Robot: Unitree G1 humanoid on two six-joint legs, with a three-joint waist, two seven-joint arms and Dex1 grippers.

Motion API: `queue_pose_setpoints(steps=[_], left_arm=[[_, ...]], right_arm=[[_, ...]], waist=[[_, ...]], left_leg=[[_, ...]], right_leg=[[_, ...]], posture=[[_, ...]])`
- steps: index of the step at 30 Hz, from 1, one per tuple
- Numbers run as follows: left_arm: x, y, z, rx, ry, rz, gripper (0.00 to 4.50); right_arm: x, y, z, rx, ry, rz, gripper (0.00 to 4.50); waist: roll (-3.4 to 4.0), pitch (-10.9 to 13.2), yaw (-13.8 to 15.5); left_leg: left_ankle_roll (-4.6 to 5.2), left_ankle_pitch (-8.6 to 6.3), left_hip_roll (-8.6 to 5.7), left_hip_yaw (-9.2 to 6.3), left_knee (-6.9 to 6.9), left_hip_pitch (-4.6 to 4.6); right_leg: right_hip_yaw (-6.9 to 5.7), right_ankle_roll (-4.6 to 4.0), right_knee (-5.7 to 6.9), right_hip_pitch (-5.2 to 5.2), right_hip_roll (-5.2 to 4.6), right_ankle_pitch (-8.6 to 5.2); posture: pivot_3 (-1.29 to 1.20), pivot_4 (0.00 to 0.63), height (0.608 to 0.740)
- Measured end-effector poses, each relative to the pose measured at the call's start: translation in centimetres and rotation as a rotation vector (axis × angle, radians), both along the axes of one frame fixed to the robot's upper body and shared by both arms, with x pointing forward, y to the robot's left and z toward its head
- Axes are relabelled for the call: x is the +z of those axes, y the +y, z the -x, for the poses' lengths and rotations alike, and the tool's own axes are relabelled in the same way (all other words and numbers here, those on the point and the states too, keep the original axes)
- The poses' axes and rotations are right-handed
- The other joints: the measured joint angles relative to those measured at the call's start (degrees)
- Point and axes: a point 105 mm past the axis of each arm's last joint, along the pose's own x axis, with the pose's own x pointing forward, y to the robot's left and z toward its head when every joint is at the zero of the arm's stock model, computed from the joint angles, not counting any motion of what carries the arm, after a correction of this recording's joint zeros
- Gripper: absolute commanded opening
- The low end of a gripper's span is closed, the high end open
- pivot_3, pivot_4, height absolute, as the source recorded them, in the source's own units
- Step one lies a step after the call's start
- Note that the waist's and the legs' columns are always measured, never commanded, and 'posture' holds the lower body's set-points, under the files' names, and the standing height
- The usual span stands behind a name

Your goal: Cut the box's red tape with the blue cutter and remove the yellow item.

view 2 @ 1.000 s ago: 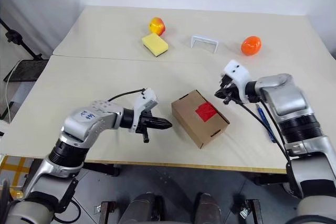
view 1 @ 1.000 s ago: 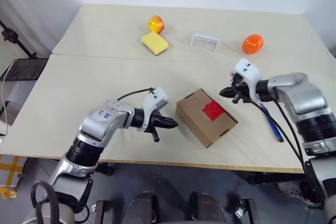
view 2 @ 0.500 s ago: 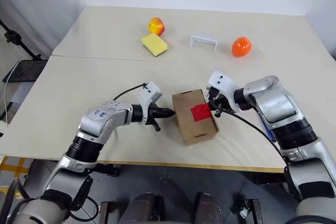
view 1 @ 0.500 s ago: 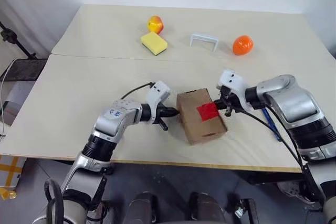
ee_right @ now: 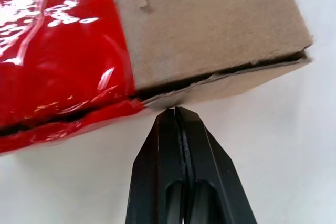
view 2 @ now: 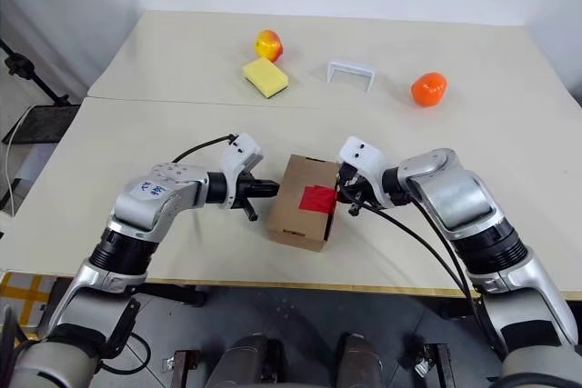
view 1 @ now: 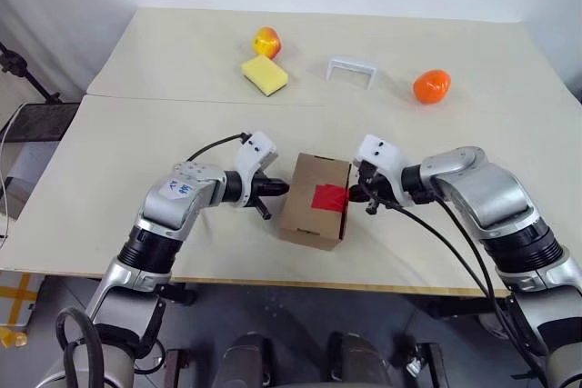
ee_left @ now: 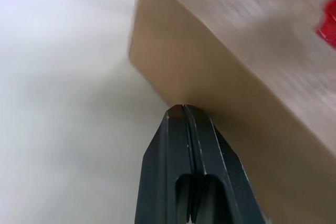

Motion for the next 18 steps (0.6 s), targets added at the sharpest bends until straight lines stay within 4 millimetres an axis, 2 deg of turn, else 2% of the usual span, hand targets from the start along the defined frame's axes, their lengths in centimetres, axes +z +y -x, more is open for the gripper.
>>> queue_pose_setpoints(steps=[6,10,13,16,18], left_arm=[[-0.3,1.0,0.3,0.018,0.004,-0.024,0.00],[0.8,2.0,0.4,0.030,-0.013,0.004,0.00],[2.2,1.9,0.9,-0.003,-0.024,0.071,0.00],[4.9,1.5,1.0,-0.038,-0.058,0.168,0.00],[6.4,0.8,0.9,-0.076,-0.097,0.185,0.00]], right_arm=[[0.6,0.5,0.5,0.035,-0.034,0.008,0.02],[0.6,-1.9,-0.9,-0.050,-0.131,0.084,0.02],[1.4,-3.1,-1.7,-0.123,-0.157,0.066,0.62],[4.3,-4.0,-2.1,-0.210,-0.193,-0.015,1.63],[5.8,-3.8,-1.9,-0.225,-0.219,-0.060,2.31]], waist=[[0.00,0.0,0.2],[-0.01,0.0,0.2],[-0.01,0.0,0.0],[-0.01,0.0,0.2],[-0.02,0.0,0.3]], left_leg=[[0.00,0.00,-0.02,0.00,0.02,0.00],[0.00,0.00,-0.02,0.01,0.02,-0.01],[0.00,0.00,0.01,0.03,0.00,-0.03],[0.00,0.00,0.01,0.03,0.02,-0.04],[0.00,0.00,0.00,-0.03,0.02,-0.03]], right_leg=[[0.03,0.00,0.01,0.00,0.00,0.00],[0.04,0.00,-0.03,0.00,0.00,0.00],[0.03,0.00,-0.03,-0.04,0.00,0.00],[0.03,0.00,0.01,-0.06,0.00,0.00],[0.03,0.00,0.06,-0.04,0.00,0.00]], posture=[[0.00,0.150,0.740],[0.00,0.150,0.740],[0.00,0.150,0.740],[0.00,0.150,0.740],[0.00,0.150,0.740]])
